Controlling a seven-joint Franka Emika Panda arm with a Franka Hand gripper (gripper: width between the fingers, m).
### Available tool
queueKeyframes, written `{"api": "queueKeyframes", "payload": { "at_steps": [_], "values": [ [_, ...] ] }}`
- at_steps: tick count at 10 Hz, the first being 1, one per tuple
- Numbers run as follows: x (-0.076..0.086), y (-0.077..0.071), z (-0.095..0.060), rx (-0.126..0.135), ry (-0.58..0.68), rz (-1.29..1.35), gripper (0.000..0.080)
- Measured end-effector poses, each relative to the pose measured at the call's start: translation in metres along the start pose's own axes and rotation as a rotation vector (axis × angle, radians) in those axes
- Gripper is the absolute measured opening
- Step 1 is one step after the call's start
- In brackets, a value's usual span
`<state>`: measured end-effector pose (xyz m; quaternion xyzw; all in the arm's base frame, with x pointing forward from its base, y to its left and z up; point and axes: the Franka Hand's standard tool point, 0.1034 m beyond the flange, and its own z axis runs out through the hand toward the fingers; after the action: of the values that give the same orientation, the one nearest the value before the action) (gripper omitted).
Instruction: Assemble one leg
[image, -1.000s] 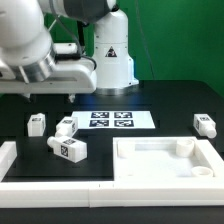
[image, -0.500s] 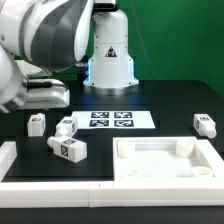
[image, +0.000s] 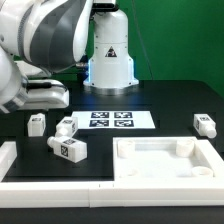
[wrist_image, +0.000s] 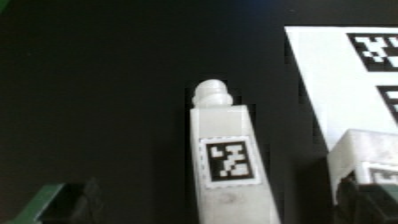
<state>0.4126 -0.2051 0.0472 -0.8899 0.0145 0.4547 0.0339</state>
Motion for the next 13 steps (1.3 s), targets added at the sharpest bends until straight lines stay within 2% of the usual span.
{"api": "queueKeyframes", "payload": {
  "at_steps": [1, 2, 3, 4, 6, 7, 8, 9, 10, 11, 12, 13],
  "values": [
    [0.003, -0.001, 0.010, -0.006, 0.003, -0.002, 0.0649],
    [0.006, -0.004, 0.032, -0.018, 0.026, -0.007, 0.0649],
    [0.004, -0.007, 0.048, -0.018, 0.016, -0.010, 0.0649],
    [0.007, -0.008, 0.050, -0.024, 0.020, -0.011, 0.0649],
    [0.010, -0.011, 0.049, -0.032, 0.029, -0.016, 0.0649],
    [0.010, -0.010, 0.049, -0.031, 0.029, -0.016, 0.0519],
    [0.010, -0.010, 0.049, -0.031, 0.029, -0.016, 0.0519],
    [0.010, -0.010, 0.049, -0.031, 0.029, -0.016, 0.0380],
    [0.010, -0.010, 0.049, -0.031, 0.029, -0.016, 0.0281],
    [0.006, -0.012, 0.047, -0.025, 0.015, -0.017, 0.0281],
    [-0.005, -0.017, 0.034, -0.012, -0.003, -0.022, 0.0281],
    [-0.018, -0.026, 0.017, -0.012, -0.003, -0.035, 0.0281]
  ]
}}
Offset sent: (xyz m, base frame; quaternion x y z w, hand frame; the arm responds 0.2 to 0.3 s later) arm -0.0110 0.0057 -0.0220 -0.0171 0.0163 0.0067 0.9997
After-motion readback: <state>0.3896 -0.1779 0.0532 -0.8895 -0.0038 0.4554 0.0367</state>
